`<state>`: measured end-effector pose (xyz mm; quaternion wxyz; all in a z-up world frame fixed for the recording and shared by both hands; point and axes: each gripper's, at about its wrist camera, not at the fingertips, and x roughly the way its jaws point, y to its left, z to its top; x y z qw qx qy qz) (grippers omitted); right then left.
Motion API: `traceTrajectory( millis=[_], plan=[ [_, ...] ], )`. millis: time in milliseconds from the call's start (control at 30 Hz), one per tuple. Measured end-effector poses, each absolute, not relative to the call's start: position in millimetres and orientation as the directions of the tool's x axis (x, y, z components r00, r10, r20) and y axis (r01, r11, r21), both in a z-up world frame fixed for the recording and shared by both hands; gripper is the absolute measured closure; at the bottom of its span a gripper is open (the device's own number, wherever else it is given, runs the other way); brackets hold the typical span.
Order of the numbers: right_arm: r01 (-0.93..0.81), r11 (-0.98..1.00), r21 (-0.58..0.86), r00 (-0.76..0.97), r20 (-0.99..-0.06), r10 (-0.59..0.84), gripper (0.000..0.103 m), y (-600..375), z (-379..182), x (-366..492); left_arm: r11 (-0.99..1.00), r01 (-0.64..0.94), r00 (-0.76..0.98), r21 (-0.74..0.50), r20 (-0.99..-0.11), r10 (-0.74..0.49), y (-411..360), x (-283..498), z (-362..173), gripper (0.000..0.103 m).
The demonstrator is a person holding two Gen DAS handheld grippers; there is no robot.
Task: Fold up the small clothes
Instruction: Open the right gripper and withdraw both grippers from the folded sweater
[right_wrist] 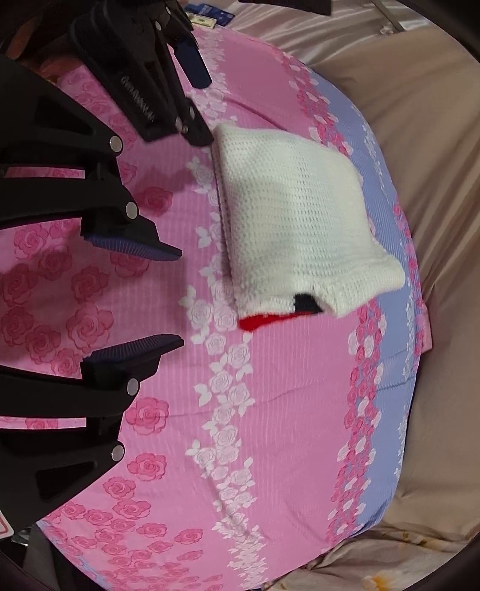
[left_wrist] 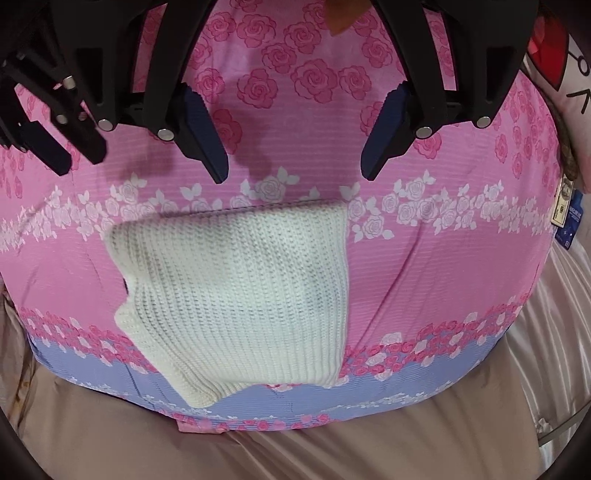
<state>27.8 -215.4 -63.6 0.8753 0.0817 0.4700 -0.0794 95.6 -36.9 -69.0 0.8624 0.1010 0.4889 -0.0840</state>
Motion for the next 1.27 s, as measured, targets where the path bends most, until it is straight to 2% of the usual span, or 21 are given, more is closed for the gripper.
traceTrajectory(
  millis=[567, 1267],
  plan=[
    [0.211, 0.977, 0.027, 0.546, -0.832, -0.095, 0.061, -198, -61, 28, 0.973, 0.199, 0.517, 0.118, -0.856, -0.002, -33, 87, -70, 0.032],
    [0.226, 0.974, 0.014, 0.538, -0.836, -0.113, 0.061, -186, -61, 21, 0.977, 0.188, 0.515, 0.105, -0.857, -0.007, -25, 81, -72, 0.035]
  ],
)
